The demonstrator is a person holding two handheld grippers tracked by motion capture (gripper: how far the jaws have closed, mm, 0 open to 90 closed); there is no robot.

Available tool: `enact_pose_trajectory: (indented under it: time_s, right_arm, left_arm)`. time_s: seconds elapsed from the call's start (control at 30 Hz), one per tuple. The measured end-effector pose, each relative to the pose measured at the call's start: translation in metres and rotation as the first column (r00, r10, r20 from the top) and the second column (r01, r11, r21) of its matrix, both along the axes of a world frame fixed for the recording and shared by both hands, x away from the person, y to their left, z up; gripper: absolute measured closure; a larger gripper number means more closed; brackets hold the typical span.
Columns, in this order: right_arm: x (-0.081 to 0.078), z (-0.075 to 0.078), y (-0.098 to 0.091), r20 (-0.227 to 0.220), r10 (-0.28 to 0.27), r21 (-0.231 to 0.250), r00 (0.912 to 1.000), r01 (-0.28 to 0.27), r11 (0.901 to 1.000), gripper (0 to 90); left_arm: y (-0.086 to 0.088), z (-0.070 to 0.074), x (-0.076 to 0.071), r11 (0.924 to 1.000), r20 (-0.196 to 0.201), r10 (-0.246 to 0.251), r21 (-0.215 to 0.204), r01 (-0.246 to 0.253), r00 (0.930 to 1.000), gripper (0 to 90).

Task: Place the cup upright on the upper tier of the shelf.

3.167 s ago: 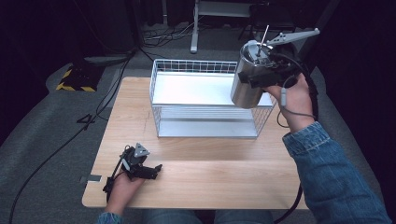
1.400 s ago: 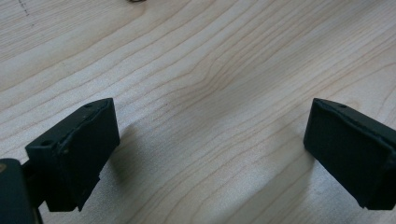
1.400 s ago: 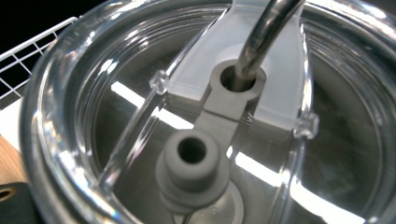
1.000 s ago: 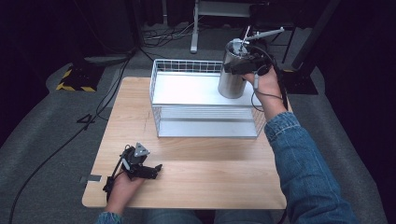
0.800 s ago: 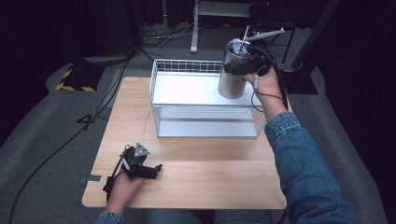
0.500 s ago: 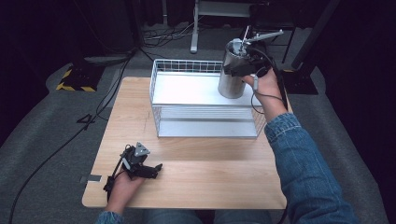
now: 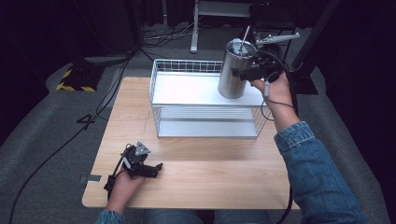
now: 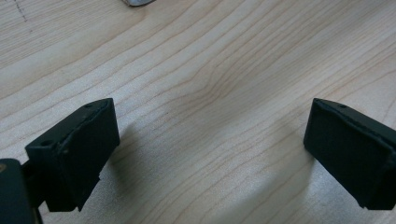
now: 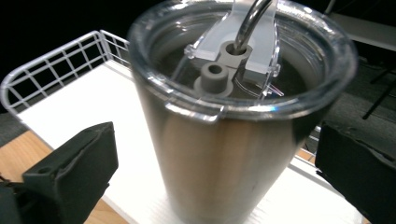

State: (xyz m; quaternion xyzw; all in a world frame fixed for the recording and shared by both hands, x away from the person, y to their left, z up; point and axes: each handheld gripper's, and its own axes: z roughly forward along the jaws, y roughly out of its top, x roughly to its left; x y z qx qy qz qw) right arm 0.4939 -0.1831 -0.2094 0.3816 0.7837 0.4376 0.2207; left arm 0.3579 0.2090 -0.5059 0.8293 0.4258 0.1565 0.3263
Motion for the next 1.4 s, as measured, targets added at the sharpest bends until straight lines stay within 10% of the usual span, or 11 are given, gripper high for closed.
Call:
enact_pose_trajectory:
  time_s: [0.7, 1.4]
  right_arm:
    - [-0.056, 0.008, -0.029, 0.032, 0.08, 0.023, 0.9963, -0.08, 0.9965, 0.1]
    - [-0.096, -0.026, -0.054, -0.003, 0.146, 0.014, 0.9893, -0.146, 0.9892, 0.3]
  left_arm:
    - [0.0, 0.0, 0.0, 1.0, -0.002, -0.003, 0.0, 0.003, 1.0, 4.1]
    - [0.0, 0.0, -0.001, 1.0, -0.002, -0.006, 0.005, 0.006, 1.0, 4.1]
